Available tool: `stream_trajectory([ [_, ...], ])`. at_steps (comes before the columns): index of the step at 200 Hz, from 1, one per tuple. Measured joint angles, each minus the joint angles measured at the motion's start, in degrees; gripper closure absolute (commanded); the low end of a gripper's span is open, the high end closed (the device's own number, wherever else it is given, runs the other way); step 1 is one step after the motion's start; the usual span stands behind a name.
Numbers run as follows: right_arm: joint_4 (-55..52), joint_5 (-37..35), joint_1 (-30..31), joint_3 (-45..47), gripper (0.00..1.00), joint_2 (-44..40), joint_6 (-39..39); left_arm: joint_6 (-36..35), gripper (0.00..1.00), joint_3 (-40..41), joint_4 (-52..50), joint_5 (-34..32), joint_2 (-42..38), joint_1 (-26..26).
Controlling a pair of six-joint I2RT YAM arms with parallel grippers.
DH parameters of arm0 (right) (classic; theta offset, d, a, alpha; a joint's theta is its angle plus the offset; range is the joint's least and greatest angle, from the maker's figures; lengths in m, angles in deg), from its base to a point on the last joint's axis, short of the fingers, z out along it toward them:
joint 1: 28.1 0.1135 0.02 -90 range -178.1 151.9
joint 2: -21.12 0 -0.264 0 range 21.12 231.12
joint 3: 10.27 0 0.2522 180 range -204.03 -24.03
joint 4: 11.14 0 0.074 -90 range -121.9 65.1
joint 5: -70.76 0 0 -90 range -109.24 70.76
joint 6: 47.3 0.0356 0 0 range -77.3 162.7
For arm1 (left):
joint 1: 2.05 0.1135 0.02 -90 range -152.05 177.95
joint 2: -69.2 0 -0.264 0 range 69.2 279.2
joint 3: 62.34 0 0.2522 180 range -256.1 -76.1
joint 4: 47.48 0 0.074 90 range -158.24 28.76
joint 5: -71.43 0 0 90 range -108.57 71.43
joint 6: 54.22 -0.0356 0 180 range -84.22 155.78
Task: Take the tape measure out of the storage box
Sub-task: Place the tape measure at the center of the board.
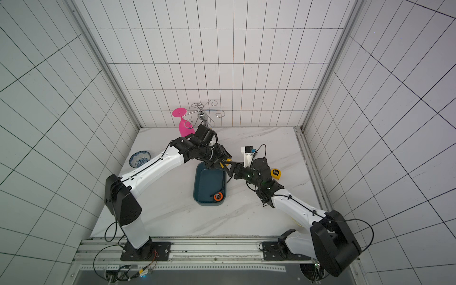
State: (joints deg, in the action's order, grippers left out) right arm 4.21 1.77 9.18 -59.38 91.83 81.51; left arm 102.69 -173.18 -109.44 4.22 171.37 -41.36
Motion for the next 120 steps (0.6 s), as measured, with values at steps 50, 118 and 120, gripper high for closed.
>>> stream_trajectory([
  [50, 2.08, 0.55, 0.24, 0.02, 0.59, 0.02, -0.02, 0.20, 1.00, 0.00, 0.24, 1.79, 0.00, 0.04],
  [118, 3.13, 0.35, 0.33, 0.02, 0.90, -0.02, 1.03, 0.63, 0.87, 0.13, 1.53, 2.32, 0.00, 0.42],
  [120, 3.13, 0.28, 0.33, 0.04, 0.90, -0.02, 1.03, 0.63, 0.84, 0.13, 1.55, 2.32, 0.00, 0.42],
])
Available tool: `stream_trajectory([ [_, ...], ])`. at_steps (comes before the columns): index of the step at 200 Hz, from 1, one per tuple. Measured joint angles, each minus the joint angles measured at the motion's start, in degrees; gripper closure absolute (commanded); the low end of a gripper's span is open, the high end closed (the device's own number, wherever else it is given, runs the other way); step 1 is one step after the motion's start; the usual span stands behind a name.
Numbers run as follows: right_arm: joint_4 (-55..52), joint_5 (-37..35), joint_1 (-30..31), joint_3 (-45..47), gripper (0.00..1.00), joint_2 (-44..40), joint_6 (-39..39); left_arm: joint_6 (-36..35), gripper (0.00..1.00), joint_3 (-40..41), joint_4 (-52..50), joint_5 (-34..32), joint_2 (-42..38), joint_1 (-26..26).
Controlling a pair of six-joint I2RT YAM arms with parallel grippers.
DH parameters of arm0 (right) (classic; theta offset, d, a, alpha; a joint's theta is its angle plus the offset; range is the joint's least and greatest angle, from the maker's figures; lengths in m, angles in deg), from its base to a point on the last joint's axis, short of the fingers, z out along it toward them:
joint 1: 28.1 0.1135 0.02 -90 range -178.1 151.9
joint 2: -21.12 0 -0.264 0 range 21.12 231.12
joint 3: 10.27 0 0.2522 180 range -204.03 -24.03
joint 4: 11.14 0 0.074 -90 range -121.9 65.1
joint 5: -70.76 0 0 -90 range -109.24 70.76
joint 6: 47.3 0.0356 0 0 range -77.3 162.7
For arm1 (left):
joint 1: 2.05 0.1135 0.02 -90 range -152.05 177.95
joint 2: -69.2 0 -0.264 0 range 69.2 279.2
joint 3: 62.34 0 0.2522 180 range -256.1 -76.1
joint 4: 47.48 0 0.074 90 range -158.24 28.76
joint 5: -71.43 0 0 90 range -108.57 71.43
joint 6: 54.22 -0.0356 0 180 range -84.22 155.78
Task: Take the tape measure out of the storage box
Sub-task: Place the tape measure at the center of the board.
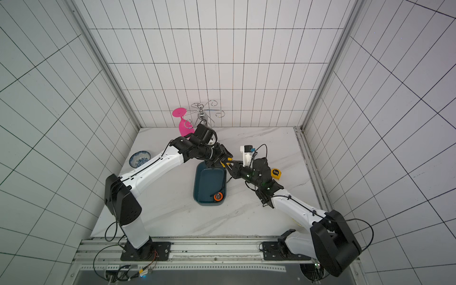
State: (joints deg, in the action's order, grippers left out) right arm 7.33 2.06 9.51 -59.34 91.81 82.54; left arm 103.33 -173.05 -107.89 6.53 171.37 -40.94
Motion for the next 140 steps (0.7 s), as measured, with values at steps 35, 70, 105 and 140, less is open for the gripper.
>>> stream_trajectory([
  [35, -2.23, -1.07, -0.28, 0.09, 0.93, -2.19, -0.11, 0.15, 0.38, 0.15, 1.29, 1.11, 0.00, -0.07],
  [70, -7.43, -0.76, -2.89, 1.18, 0.94, -8.11, 0.04, -0.13, 0.18, 0.15, 3.30, 3.19, -0.04, 0.00],
  [105, -11.02, -0.04, -8.76, 4.50, 0.94, -12.83, 2.21, -0.85, 0.07, 0.96, 3.34, 2.99, -1.03, 2.23],
  [140, -13.14, 2.49, -14.45, 7.85, 0.94, -13.62, 4.70, -1.27, 0.02, 1.84, 2.93, 2.32, -2.12, 4.11],
])
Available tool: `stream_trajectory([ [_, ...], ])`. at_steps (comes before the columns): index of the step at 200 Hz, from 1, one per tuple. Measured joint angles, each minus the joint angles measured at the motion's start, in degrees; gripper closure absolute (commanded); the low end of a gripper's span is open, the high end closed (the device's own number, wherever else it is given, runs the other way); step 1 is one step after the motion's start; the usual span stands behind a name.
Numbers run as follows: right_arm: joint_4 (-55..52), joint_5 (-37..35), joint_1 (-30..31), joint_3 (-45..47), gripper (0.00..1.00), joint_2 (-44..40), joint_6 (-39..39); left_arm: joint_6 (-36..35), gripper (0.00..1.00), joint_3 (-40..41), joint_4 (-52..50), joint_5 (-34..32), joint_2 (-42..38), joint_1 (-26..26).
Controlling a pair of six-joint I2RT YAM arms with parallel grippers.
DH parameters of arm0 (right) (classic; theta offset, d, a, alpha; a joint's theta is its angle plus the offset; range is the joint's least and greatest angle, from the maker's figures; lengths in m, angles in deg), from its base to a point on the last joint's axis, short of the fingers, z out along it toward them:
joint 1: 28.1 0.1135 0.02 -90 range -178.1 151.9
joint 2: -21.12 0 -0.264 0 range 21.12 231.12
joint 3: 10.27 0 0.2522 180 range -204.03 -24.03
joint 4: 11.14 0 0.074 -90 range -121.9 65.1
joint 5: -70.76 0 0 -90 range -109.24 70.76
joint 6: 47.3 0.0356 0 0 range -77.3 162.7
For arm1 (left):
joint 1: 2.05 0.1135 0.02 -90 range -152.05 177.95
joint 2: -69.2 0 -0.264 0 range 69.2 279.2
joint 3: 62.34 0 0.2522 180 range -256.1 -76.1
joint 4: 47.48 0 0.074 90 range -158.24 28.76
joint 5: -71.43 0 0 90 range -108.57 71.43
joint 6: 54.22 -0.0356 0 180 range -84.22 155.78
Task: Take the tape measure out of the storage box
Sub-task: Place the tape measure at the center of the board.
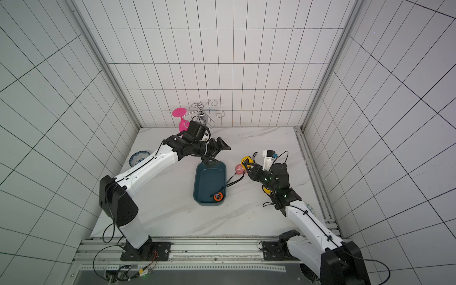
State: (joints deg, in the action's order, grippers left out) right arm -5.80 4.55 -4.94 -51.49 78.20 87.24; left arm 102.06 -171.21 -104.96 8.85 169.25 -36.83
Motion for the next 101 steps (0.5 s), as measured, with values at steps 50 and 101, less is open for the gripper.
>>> stream_trajectory([
  [50, 1.27, 5.18, -3.52, 4.39, 0.95, 7.96, 3.08, -0.33, 0.02, 1.14, -0.22, -0.35, -0.13, 0.07],
  [101, 5.40, 8.13, -5.75, 5.49, 0.97, 18.27, 5.55, -0.76, 0.03, 1.62, -0.46, -0.76, -0.22, 0.15],
])
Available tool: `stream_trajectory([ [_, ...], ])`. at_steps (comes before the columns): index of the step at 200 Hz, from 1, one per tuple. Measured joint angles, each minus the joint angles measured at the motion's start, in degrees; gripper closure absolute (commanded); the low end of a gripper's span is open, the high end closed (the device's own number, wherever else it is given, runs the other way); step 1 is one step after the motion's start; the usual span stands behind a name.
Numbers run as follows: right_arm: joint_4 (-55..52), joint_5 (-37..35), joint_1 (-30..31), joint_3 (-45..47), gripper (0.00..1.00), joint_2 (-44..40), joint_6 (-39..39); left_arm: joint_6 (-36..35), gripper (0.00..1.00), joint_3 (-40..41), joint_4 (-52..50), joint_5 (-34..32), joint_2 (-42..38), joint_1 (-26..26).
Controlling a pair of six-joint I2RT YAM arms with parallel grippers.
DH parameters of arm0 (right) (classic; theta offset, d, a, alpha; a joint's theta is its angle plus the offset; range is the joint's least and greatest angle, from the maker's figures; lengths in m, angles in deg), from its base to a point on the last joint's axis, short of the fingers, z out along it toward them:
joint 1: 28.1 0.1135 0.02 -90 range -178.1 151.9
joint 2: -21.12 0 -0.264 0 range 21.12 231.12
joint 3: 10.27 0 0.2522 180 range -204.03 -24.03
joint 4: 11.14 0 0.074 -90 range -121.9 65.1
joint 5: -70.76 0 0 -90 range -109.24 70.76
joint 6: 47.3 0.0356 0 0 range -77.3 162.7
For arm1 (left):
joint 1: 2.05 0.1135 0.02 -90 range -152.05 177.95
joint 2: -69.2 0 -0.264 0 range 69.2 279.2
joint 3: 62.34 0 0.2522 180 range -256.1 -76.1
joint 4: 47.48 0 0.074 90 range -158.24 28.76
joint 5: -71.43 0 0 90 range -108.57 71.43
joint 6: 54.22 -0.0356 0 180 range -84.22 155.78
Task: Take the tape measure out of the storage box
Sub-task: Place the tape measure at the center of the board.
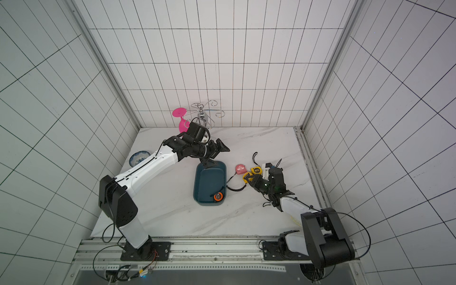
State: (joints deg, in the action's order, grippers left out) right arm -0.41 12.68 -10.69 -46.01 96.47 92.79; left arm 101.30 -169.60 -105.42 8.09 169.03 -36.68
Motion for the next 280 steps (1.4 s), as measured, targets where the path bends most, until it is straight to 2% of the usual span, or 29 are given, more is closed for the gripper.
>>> stream_trajectory([
  [52, 0.52, 0.85, -2.60, 0.00, 0.97, 4.28, 0.61, -0.28, 0.03, 0.85, -0.72, -0.26, -1.09, 0.74],
  [164, -2.54, 2.51, -4.83, -0.15, 0.85, 6.71, 0.39, -0.46, 0.02, 0.96, -0.72, -0.28, -1.31, 1.09],
  [231, -5.25, 3.04, -5.09, -0.31, 0.51, 6.69, -0.50, -0.90, 0.02, 1.09, -0.83, -0.35, -1.31, 1.11],
  [280, -13.18, 1.20, -5.09, -1.64, 0.34, 2.34, -2.78, -5.18, 0.02, 1.49, -4.17, -2.69, -1.53, 1.33],
])
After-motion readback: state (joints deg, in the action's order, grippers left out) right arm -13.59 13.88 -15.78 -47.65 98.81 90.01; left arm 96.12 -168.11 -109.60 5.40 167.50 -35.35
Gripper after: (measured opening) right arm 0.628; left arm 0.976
